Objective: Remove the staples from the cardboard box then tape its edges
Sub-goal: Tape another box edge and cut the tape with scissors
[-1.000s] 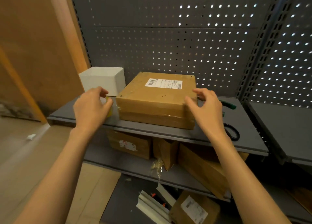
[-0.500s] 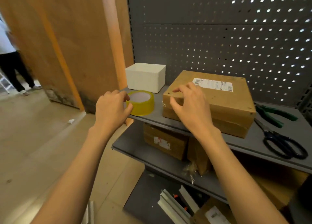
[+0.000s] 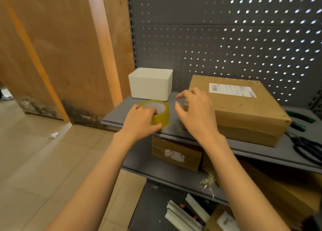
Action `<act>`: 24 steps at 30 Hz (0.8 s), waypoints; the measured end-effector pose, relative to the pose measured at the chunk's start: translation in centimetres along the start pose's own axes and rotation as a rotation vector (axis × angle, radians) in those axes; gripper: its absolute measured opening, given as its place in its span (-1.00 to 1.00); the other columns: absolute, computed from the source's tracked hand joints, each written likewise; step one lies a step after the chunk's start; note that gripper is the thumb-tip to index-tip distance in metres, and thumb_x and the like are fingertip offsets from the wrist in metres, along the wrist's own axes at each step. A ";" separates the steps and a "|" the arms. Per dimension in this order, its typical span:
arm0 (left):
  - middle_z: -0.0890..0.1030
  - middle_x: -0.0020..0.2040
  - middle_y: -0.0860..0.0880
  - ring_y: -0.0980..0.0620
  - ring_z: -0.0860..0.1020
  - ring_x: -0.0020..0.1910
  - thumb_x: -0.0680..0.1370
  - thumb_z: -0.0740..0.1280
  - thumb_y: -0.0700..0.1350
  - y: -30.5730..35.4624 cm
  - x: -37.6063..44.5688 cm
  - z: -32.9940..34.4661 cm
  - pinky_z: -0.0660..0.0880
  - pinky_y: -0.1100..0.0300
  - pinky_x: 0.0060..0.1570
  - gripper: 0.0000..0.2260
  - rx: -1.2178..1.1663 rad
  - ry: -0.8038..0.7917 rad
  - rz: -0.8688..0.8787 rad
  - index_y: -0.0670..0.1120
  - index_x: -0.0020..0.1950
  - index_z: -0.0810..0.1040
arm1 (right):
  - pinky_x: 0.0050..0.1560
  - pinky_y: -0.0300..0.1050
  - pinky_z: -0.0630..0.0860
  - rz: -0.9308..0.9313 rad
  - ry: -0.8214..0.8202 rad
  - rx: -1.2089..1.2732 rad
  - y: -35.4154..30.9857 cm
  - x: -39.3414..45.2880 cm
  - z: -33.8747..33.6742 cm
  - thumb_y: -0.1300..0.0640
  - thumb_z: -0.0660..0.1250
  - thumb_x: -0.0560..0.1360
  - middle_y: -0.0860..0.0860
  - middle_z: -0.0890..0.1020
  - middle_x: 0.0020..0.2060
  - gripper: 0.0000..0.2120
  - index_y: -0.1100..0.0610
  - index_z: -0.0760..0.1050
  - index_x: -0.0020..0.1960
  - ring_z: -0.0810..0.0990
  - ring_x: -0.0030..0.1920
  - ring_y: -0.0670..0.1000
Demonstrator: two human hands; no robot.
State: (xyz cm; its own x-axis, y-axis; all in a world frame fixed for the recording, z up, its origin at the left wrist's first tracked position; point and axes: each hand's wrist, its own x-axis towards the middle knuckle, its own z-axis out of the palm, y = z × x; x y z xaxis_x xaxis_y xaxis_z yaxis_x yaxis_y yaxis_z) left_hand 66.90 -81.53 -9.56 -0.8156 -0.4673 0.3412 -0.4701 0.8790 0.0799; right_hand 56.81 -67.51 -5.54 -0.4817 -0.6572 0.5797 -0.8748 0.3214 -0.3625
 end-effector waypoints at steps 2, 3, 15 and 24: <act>0.65 -0.12 -0.07 -0.08 0.56 -0.04 0.47 0.27 0.15 0.2 0.4 0.6 0.24 0.11 0.13 -0.66 0.039 -0.007 0.013 -0.09 0.06 0.53 | 0.01 -0.20 0.27 0.010 0.008 -0.013 0.1 -0.1 -0.1 0.07 0.24 0.54 0.02 0.50 0.01 -0.81 0.09 0.52 0.10 0.42 0.06 -0.01; 0.65 -0.13 -0.07 -0.08 0.57 -0.04 0.48 0.26 0.16 0.4 0.7 0.9 0.25 0.10 0.14 -0.64 0.067 -0.012 0.025 -0.10 0.07 0.52 | 0.01 -0.18 0.29 0.014 0.011 -0.025 0.2 -0.2 -0.1 0.07 0.24 0.54 0.02 0.50 -0.01 -0.81 0.09 0.52 0.10 0.43 0.05 0.00; 0.57 0.17 -0.17 -0.15 0.52 0.12 0.47 0.38 0.07 4.3 1.7 -3.5 0.44 0.02 0.06 -0.52 -0.617 0.341 -0.192 -0.11 0.31 0.46 | -0.02 -0.24 0.20 0.048 0.116 -0.073 3.6 -1.0 -3.7 0.08 0.24 0.53 0.01 0.51 -0.01 -0.80 0.09 0.54 0.10 0.43 0.07 0.01; 0.53 -0.24 -0.29 -0.01 0.46 -0.27 0.48 0.40 -0.10 15.2 0.6 -5.7 0.43 0.08 -0.24 -0.77 -1.148 0.390 -0.135 -0.28 -0.12 0.56 | 0.04 -0.31 0.34 -0.004 0.161 0.324 8.5 -2.0 -10.0 -0.01 0.21 0.57 -0.05 0.55 0.04 -0.75 0.07 0.49 0.18 0.49 0.08 -0.10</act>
State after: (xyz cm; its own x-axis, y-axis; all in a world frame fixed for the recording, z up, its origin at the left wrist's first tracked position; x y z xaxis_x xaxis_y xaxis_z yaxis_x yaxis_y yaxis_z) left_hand 61.19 -67.94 -2.79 -0.5343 -0.6752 0.5086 0.1889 0.4911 0.8504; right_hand 49.86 -56.65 -2.46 -0.5026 -0.5342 0.6797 -0.8273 0.0690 -0.5576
